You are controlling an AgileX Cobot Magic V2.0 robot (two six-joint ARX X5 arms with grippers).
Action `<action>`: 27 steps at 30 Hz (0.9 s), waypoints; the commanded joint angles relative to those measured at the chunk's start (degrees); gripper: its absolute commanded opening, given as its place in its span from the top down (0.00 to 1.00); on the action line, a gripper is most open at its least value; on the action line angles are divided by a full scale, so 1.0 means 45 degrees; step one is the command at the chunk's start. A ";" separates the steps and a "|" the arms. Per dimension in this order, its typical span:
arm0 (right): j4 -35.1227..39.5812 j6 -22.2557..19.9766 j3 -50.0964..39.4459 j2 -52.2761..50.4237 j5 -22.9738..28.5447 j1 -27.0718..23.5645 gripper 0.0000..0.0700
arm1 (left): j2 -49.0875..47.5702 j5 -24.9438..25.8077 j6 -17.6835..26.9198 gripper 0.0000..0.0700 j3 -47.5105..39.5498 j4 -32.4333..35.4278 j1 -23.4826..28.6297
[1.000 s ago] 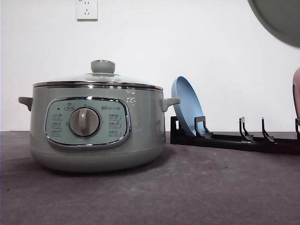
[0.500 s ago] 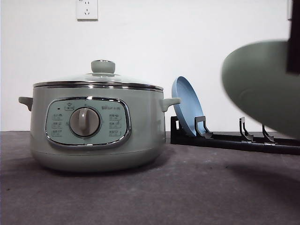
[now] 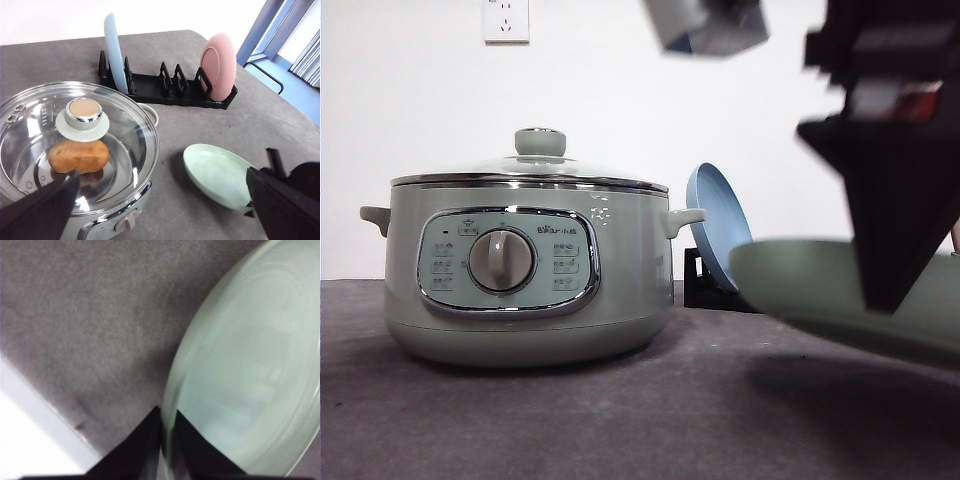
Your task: Transfer potato from steamer to green plate
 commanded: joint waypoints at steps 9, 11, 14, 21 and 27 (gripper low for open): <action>0.0902 0.0223 0.0107 0.2281 0.0407 0.0663 0.99 | 0.0092 0.0053 0.0155 0.03 0.0306 0.0050 -0.0058; 0.1099 0.0223 0.0107 0.2689 0.0383 0.0710 0.99 | 0.0092 0.0058 0.0155 0.03 0.0306 0.0050 -0.0058; 0.1243 0.0436 0.0107 0.3148 0.0355 0.0715 0.96 | 0.0092 0.0053 0.0155 0.03 0.0306 0.0045 -0.0058; 0.1339 0.0772 0.0141 0.2970 0.0425 0.0708 0.58 | 0.0092 0.0053 0.0155 0.03 0.0306 0.0044 -0.0058; 0.1148 0.0546 0.0291 0.1468 -0.1162 0.0414 0.47 | 0.0092 0.0057 0.0155 0.03 0.0306 0.0045 -0.0058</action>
